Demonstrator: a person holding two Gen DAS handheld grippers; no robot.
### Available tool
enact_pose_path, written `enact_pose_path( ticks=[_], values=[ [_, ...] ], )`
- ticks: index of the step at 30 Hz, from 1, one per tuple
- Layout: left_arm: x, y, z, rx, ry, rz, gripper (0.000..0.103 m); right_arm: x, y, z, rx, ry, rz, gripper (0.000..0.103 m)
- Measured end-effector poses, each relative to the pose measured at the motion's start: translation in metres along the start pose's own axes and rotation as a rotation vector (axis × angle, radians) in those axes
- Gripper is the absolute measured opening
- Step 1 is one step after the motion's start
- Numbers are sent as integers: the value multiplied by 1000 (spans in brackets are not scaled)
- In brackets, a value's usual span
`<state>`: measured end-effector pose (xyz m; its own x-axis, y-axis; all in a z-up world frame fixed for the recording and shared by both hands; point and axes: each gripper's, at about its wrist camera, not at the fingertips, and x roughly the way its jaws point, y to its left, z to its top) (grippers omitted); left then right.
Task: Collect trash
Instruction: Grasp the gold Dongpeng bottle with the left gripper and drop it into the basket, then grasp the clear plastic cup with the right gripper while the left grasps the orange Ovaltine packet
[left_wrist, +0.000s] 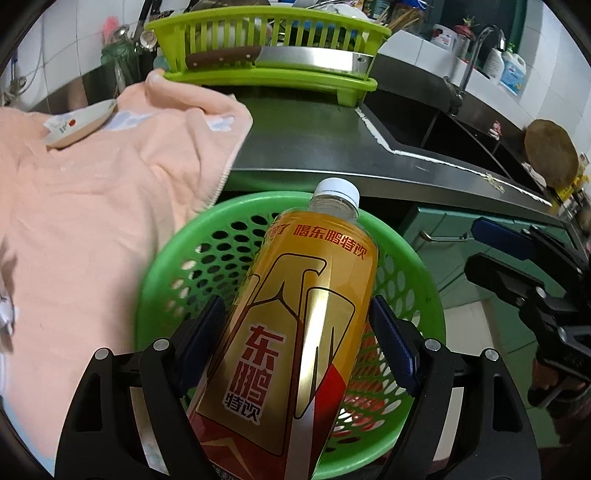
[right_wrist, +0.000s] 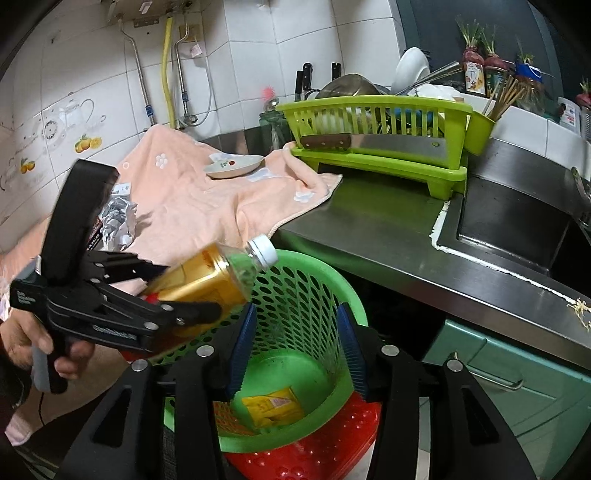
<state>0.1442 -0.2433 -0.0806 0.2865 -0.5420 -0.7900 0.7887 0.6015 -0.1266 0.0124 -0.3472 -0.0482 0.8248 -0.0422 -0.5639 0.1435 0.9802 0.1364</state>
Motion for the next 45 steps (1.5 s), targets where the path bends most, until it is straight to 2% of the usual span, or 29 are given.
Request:
enact_pose_path(
  ticks=[4,8,14,19,25,31,36,45],
  values=[
    [0,-2,-2,-22,-10,-15,79,-2,1,-1,1,0,9,47],
    [-16,-3,-3,-30,-67,-11,79,-2,6,0,-4,-4,20,47],
    [-51,11,-9,-86,-131,44,79,-2,19,2,-23,-6,50,47],
    [-83,24,-24,-132,-164,133,79,3,35,5,-45,7,96,48],
    [-125,51,-50,-202,-183,281,79,15,71,13,-113,31,170,52],
    [-169,90,-83,-307,-207,401,79,29,119,19,-204,56,261,53],
    [-204,130,-113,-434,-223,513,79,39,163,26,-274,61,337,53],
    [-249,176,-169,-610,-249,609,79,58,245,39,-414,58,473,53]
  ],
)
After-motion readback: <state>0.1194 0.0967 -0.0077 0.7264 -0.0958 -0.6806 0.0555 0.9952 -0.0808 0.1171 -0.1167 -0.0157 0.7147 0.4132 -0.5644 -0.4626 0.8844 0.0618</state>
